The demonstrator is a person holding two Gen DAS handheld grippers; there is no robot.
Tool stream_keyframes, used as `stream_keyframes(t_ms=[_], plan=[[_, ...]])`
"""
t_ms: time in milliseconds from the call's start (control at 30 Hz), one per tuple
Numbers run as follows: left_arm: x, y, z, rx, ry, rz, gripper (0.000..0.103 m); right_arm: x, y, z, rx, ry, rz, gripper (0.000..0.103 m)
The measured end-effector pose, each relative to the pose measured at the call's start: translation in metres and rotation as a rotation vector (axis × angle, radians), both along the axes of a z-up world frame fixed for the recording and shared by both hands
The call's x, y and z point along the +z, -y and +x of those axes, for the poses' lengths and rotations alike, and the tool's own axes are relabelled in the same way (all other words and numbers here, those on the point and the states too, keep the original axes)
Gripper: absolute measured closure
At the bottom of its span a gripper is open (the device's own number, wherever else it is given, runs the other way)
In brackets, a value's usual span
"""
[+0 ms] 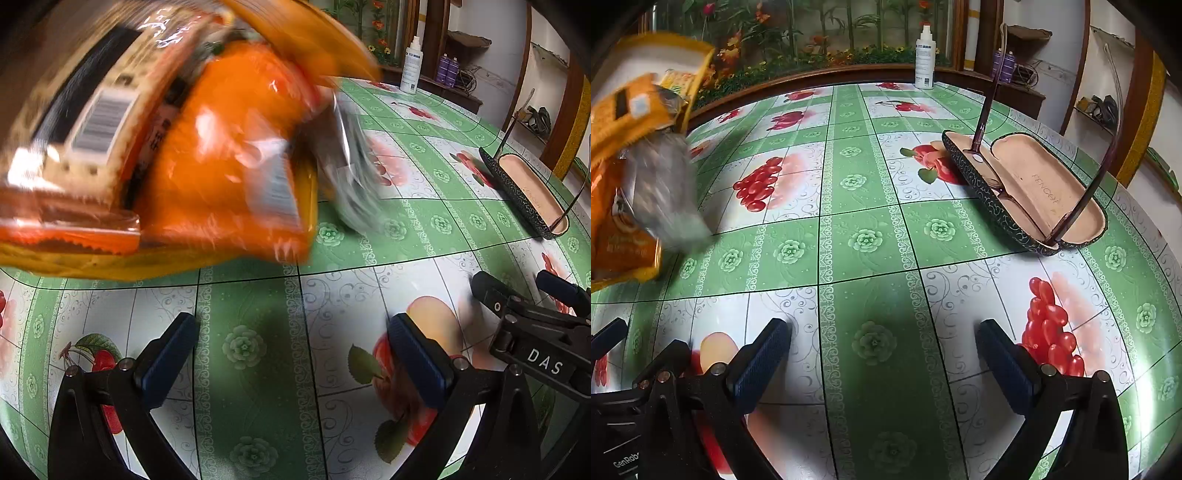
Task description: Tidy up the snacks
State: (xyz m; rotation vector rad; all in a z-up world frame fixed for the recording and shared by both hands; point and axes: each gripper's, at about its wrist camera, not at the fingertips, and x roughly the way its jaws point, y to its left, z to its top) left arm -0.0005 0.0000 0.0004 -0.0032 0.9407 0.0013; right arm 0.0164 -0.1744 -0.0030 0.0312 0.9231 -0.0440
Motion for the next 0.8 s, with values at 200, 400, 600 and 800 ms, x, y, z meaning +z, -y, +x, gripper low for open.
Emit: stream_keyframes(t_ms=[200, 400, 600, 800], plan=[[0.0031, 0.0016, -0.0036, 0.0, 0.0, 0.0, 0.0, 0.0, -0.0001, -0.0001, 0.0, 0.0, 0.0, 0.001], [0.0006, -0.0009, -0.0012, 0.0, -0.001, 0.0, 0.0, -0.0003, 0.0002, -0.0002, 0.0, 0.0, 0.001, 0.001], [0.002, -0.0007, -0.0021, -0.004, -0.001, 0.0, 0.0, -0.0007, 0.002, 0.0005, 0.0, 0.001, 0.001, 0.001], [0.002, -0.0011, -0.0022, -0.004, -0.002, 0.001, 0.0, -0.0004, 0.0006, 0.0011, 0.0, 0.0, 0.001, 0.001]])
